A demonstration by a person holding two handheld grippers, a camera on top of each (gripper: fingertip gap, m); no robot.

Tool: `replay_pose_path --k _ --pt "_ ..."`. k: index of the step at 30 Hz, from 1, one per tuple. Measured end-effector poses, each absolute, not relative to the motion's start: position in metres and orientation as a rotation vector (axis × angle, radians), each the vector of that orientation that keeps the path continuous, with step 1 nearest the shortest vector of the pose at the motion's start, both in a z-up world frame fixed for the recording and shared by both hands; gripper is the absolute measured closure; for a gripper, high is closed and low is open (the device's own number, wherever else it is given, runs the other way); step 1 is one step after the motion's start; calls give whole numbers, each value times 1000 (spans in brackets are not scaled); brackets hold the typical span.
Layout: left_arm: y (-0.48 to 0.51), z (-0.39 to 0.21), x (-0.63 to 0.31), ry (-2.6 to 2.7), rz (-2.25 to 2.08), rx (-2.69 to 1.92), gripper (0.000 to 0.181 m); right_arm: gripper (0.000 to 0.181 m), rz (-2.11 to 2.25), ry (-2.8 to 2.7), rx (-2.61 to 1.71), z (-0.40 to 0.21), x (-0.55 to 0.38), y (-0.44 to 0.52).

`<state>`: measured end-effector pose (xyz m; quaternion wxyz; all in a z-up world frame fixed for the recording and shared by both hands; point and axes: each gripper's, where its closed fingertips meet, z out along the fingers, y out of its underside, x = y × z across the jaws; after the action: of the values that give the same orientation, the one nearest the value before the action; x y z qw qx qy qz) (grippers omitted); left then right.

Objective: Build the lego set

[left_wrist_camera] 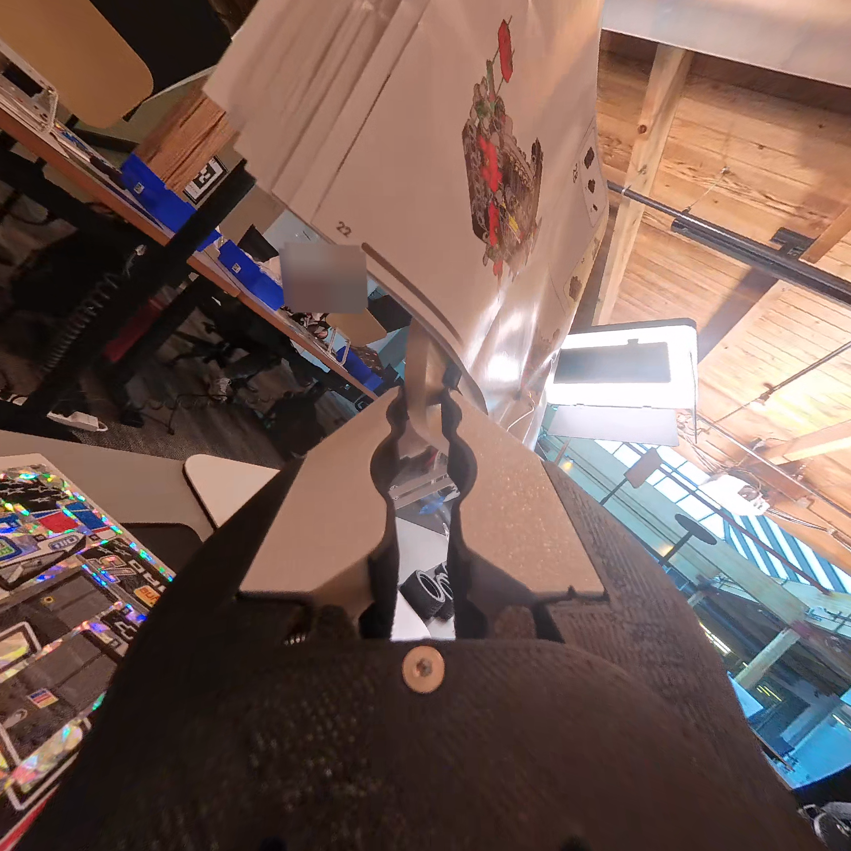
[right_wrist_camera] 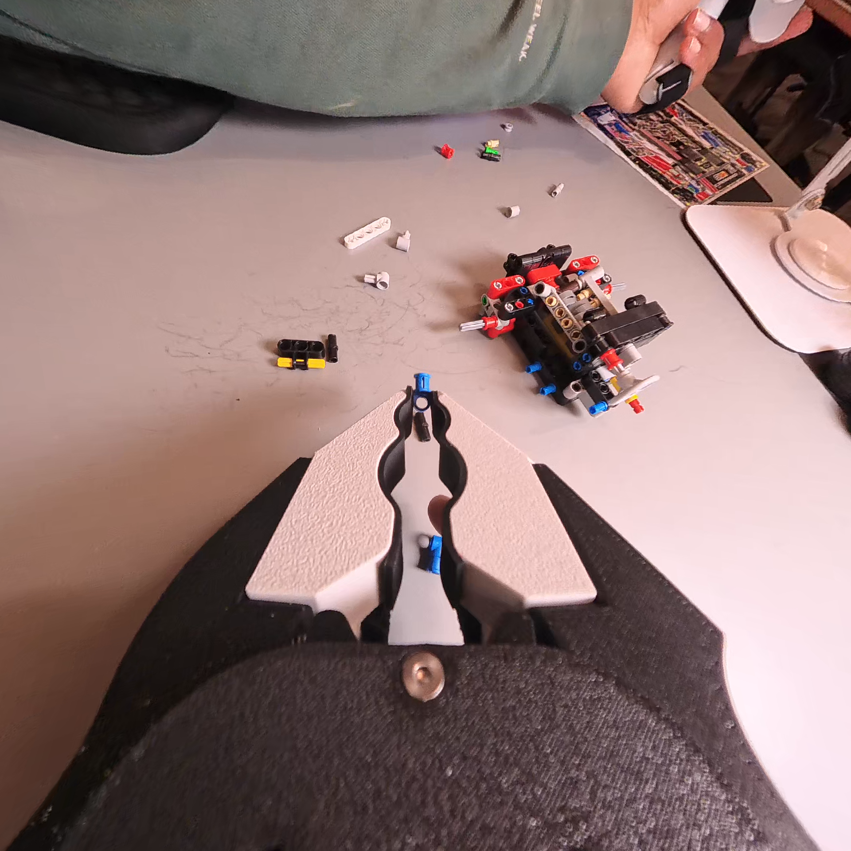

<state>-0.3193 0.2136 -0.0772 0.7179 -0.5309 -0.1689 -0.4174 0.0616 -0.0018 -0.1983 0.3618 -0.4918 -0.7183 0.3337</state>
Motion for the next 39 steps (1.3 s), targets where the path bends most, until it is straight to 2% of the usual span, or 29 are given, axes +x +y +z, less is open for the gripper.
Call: replay_pose_path --k 11,15,21,26,31,39 --pt "212 -79 -318 -357 -851 -1246 166 176 871 -1850 -1263 -198 62 -3" --pt "198 -89 -309 -298 -645 -1404 147 176 881 -1842 -1263 -196 62 -2" --pt "140 -85 -246 -42 -413 -1615 146 176 885 -1846 -1252 -196 62 -5" --pt "56 -84 -127 162 -663 -1739 154 176 890 -1830 -1243 -193 60 -6" --pt "-11 -120 -33 284 -783 -1817 161 175 910 -1788 -1205 -184 55 -13" --pt "-28 -162 19 171 -1113 -1917 160 175 817 -1725 -1047 -170 43 -25"
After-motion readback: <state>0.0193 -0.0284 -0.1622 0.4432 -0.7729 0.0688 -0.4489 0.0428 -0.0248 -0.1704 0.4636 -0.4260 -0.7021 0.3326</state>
